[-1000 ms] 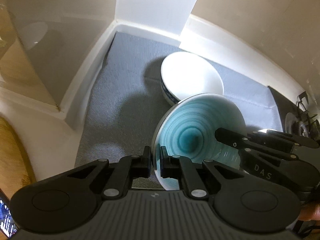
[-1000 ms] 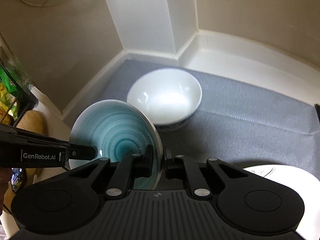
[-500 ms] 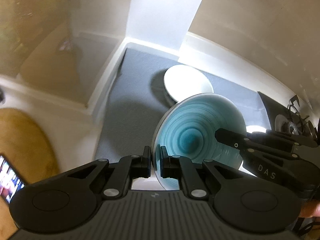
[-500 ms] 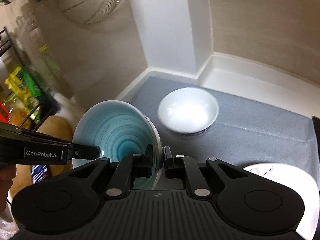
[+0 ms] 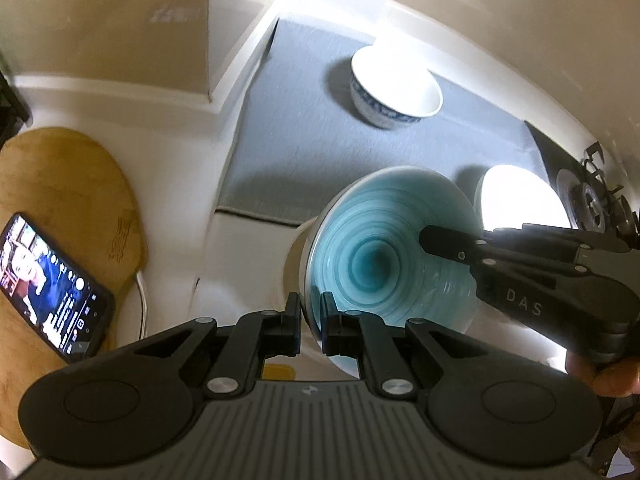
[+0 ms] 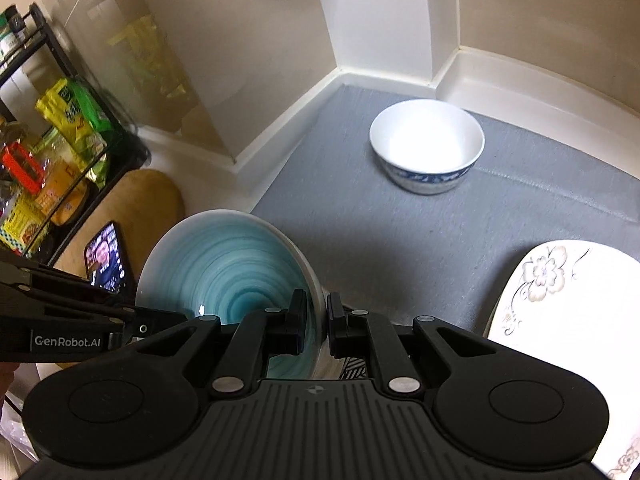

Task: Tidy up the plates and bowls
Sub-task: 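Lift the teal bowl with both grippers and carry it over the cream bowl, then lower the teal bowl into the cream bowl and open both grippers, then withdraw both grippers and move toward the blue-patterned white bowl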

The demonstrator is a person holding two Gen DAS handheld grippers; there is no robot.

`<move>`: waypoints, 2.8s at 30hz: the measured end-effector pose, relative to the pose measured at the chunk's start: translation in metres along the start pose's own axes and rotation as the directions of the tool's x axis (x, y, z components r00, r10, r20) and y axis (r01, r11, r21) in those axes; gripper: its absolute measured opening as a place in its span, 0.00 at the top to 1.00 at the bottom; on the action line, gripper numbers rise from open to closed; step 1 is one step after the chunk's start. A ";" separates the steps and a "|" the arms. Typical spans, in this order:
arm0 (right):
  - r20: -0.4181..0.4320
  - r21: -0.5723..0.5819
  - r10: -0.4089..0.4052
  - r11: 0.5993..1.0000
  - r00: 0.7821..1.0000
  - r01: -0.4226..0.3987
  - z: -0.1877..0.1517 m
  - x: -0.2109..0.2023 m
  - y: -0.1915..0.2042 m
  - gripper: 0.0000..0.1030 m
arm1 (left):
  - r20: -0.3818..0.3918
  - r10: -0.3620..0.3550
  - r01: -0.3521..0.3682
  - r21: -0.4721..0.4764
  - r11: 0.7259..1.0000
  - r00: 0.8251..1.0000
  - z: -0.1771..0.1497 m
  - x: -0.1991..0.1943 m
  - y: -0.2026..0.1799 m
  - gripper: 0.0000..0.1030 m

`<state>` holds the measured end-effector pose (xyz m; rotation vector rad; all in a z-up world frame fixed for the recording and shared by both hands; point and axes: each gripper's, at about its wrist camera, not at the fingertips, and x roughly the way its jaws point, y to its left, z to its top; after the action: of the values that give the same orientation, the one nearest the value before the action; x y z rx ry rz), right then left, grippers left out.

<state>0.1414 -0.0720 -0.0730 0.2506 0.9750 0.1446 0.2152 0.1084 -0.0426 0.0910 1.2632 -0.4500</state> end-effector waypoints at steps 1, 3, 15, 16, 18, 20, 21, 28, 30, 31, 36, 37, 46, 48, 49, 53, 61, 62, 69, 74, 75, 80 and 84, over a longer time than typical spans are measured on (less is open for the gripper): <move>-0.007 -0.002 -0.001 1.000 1.000 0.001 -0.001 0.001 0.001 0.89 | -0.005 0.002 -0.002 0.000 1.000 1.000 -0.003 0.001 0.001 0.90; -0.020 -0.008 -0.002 1.000 1.000 0.001 -0.002 0.004 0.003 0.89 | -0.014 0.004 -0.004 -0.001 1.000 1.000 -0.007 0.002 0.002 0.90; -0.074 -0.033 0.003 0.999 0.997 -0.005 -0.001 0.022 0.004 0.89 | -0.084 0.009 -0.013 -0.038 0.999 0.996 -0.005 0.020 0.006 0.90; -0.075 -0.036 0.001 0.999 0.997 -0.004 -0.001 0.023 0.005 0.89 | -0.086 0.008 -0.012 -0.040 0.999 0.996 -0.005 0.021 0.007 0.90; -0.067 -0.041 -0.002 0.999 0.998 -0.001 0.000 0.023 0.006 0.86 | -0.093 0.006 -0.011 -0.051 0.999 0.996 -0.003 0.022 0.008 0.88; -0.053 -0.047 -0.013 0.999 0.998 0.010 0.002 0.022 0.006 0.85 | -0.089 0.002 -0.007 -0.061 0.998 0.996 -0.001 0.023 0.010 0.86; -0.042 -0.049 -0.016 0.999 0.999 0.014 0.003 0.021 0.007 0.85 | -0.085 0.002 -0.007 -0.066 0.998 0.996 -0.001 0.022 0.010 0.86; -0.043 -0.045 -0.023 0.999 0.999 0.021 0.006 0.023 0.006 0.70 | -0.039 0.019 -0.024 -0.131 0.991 0.999 0.001 0.020 0.022 0.51; -0.056 -0.038 -0.024 0.999 0.998 0.021 0.004 0.026 0.005 0.64 | -0.046 0.021 -0.027 -0.153 0.988 0.999 0.001 0.025 0.029 0.49; -0.063 -0.032 -0.023 0.999 0.998 0.021 0.003 0.027 0.005 0.63 | -0.054 0.026 -0.035 -0.165 0.986 0.998 0.001 0.030 0.032 0.45; -0.084 -0.019 -0.022 1.000 0.996 0.020 0.000 0.032 0.004 0.63 | -0.104 -0.055 0.024 -0.275 0.961 0.993 0.001 0.050 0.053 0.35; -0.082 -0.016 -0.020 1.000 0.996 0.019 0.000 0.032 0.003 0.63 | -0.110 -0.061 0.027 -0.286 0.958 0.992 0.001 0.052 0.054 0.34; -0.096 0.004 -0.008 1.000 0.995 0.008 0.002 0.038 -0.001 0.62 | -0.111 -0.048 0.016 -0.270 0.963 0.993 0.001 0.048 0.049 0.27; -0.111 0.024 0.017 1.000 0.994 -0.015 0.000 0.042 -0.005 0.62 | -0.103 -0.055 0.026 -0.267 0.963 0.993 -0.001 0.046 0.047 0.23; -0.120 0.040 0.032 0.999 0.992 -0.027 0.000 0.045 -0.008 0.62 | -0.098 -0.059 0.031 -0.259 0.965 0.993 -0.001 0.045 0.045 0.22; -0.157 0.154 0.108 0.985 0.982 -0.084 -0.003 0.057 -0.023 0.61 | -0.108 -0.069 0.040 -0.251 0.967 0.992 -0.002 0.053 0.038 0.22; -0.178 0.246 0.173 0.961 0.969 -0.127 -0.005 0.065 -0.034 0.54 | -0.093 -0.097 0.070 -0.259 0.963 0.991 -0.001 0.062 0.033 0.22; -0.180 0.254 0.178 0.959 0.967 -0.129 -0.005 0.065 -0.034 0.53 | -0.091 -0.098 0.071 -0.259 0.963 0.991 0.000 0.063 0.032 0.22; -0.193 0.264 0.187 0.955 0.963 -0.132 -0.004 0.066 -0.037 0.52 | -0.088 -0.102 0.076 -0.261 0.962 0.991 0.000 0.062 0.032 0.21; -0.196 0.263 0.183 0.956 0.963 -0.128 -0.003 0.064 -0.041 0.52 | -0.090 -0.086 0.062 -0.240 0.969 0.992 -0.002 0.061 0.030 0.19; -0.198 0.262 0.181 0.957 0.963 -0.126 -0.004 0.064 -0.041 0.52 | -0.091 -0.082 0.059 -0.235 0.970 0.992 -0.002 0.062 0.029 0.19; -0.204 0.270 0.185 0.954 0.961 -0.127 -0.006 0.063 -0.043 0.52 | -0.086 -0.033 0.016 -0.193 0.981 0.996 -0.004 0.064 0.025 0.18; -0.204 0.280 0.190 0.951 0.960 -0.129 -0.007 0.063 -0.043 0.52 | -0.076 -0.031 0.016 -0.185 0.983 0.997 -0.004 0.064 0.026 0.18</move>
<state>0.1713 -0.0979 -0.1387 0.5707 1.2052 0.1957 0.2365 0.1154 -0.1085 -0.0640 1.3789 -0.3502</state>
